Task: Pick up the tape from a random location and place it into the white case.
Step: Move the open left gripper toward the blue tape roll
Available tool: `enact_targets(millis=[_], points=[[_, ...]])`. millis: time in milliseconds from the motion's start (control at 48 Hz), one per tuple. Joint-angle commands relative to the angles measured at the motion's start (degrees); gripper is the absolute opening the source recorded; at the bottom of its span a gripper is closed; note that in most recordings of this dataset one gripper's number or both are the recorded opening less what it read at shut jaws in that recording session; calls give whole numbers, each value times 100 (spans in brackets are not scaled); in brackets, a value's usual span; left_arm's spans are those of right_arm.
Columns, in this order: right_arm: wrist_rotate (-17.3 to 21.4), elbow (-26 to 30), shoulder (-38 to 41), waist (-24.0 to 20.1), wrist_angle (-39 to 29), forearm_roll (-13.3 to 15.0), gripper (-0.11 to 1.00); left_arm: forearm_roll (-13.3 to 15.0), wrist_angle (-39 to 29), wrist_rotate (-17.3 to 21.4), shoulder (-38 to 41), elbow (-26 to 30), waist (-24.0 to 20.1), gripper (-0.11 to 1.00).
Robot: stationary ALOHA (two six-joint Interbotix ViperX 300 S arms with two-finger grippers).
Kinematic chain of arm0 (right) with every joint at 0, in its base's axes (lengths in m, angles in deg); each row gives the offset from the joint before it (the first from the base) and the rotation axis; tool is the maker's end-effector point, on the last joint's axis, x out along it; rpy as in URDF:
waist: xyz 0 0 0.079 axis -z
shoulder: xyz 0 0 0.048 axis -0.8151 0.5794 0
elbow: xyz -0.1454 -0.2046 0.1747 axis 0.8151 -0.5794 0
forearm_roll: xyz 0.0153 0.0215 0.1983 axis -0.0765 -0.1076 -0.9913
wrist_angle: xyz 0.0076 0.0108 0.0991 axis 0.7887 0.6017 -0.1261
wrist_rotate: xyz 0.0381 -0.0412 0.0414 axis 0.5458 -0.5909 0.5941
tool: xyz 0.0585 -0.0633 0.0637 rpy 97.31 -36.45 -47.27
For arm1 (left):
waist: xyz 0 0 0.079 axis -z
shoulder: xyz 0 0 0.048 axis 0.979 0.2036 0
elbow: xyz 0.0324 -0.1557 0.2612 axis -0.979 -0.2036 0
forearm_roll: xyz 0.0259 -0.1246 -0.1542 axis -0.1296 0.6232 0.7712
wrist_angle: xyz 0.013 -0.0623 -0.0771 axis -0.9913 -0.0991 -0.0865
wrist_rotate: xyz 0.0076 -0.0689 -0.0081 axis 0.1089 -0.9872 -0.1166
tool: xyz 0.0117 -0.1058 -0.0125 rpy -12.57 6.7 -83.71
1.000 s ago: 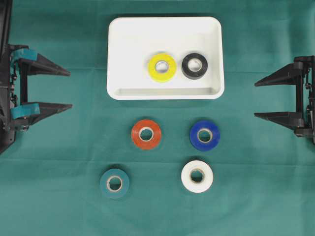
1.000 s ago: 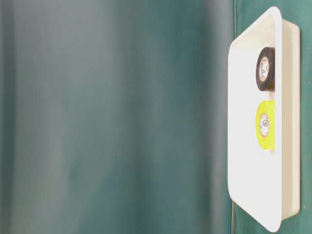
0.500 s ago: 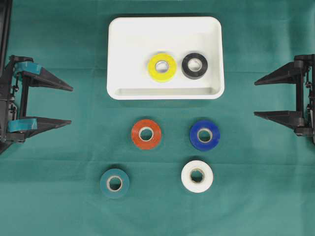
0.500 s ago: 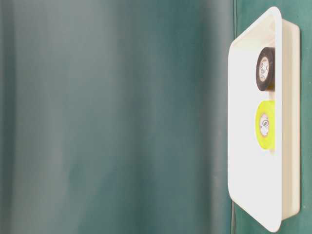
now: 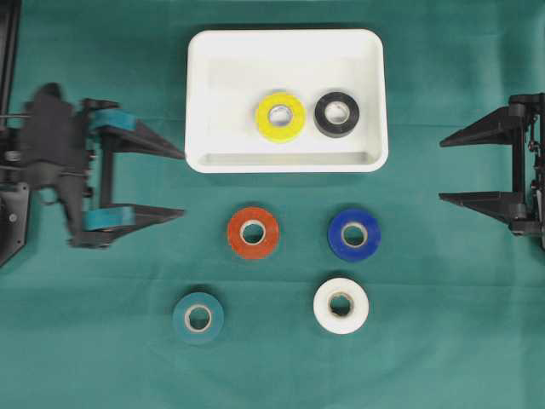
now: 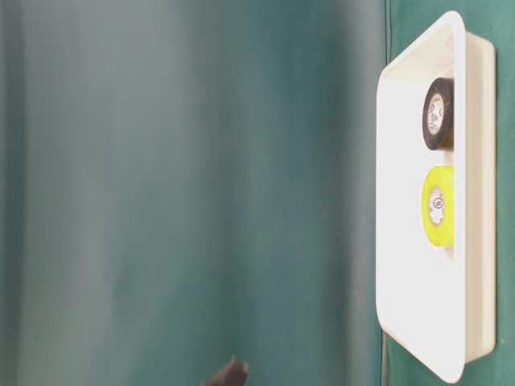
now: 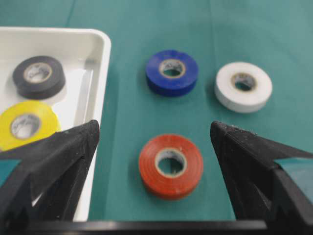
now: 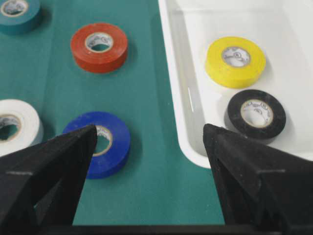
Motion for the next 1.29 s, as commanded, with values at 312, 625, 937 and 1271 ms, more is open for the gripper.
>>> enact_targets(millis=[312,625,937,1271], points=[[0,149,44,0,-53,9,84,9,-158,44,1740,1837,-53,96],[-9,158,26,0,-97,26,84,0,-765,62,2918,3270,-18,96],[-35,149,26,0,-97,35,84,-18,-1063,97,3709,4228,-26,96],[-35,149,18,0,-97,44,84,-26,-1151,229,4043,4605,-62,96]])
